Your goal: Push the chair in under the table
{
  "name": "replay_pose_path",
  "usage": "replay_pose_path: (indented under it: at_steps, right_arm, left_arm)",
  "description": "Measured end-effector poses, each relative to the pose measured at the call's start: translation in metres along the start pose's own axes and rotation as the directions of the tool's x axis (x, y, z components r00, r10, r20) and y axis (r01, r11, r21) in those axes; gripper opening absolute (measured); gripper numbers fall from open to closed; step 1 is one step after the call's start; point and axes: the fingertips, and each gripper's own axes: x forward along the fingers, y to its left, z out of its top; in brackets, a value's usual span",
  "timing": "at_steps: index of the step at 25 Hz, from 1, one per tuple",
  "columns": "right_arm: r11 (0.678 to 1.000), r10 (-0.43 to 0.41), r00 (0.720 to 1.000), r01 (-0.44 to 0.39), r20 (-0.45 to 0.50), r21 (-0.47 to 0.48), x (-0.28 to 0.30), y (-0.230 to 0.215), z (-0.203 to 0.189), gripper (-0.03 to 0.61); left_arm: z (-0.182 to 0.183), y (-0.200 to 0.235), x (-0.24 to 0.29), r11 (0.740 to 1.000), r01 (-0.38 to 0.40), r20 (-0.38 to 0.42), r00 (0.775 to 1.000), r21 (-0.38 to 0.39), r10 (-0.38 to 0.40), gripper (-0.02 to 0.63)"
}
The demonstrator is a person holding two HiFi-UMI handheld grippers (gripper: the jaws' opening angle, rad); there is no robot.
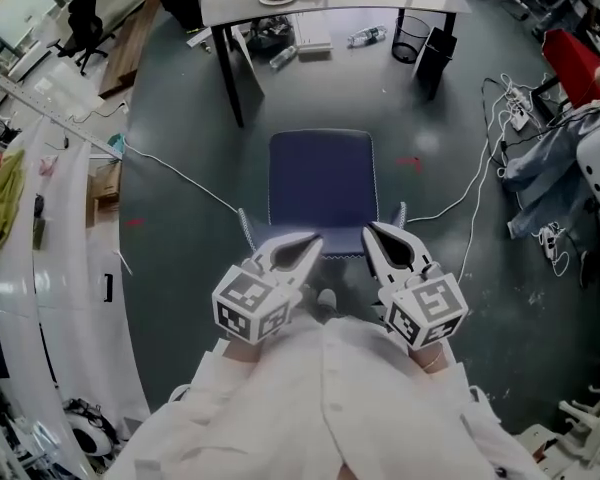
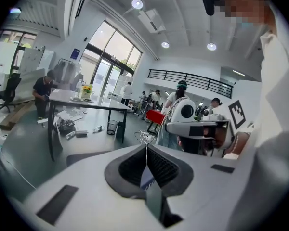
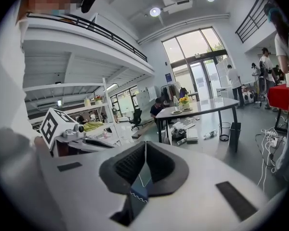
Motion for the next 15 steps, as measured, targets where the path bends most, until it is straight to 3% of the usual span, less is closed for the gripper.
replay_pose_path:
  at_steps: [15]
  right_arm:
    - [0.994,-0.036,0.997,0.029,-0.063,-0.107,0.006,0.016,-0.007,0.034]
  left_arm:
    - [0.001,0.009,-0.007,0.999,0.047,-0.041,0.998,0.025,-0.046,0.018]
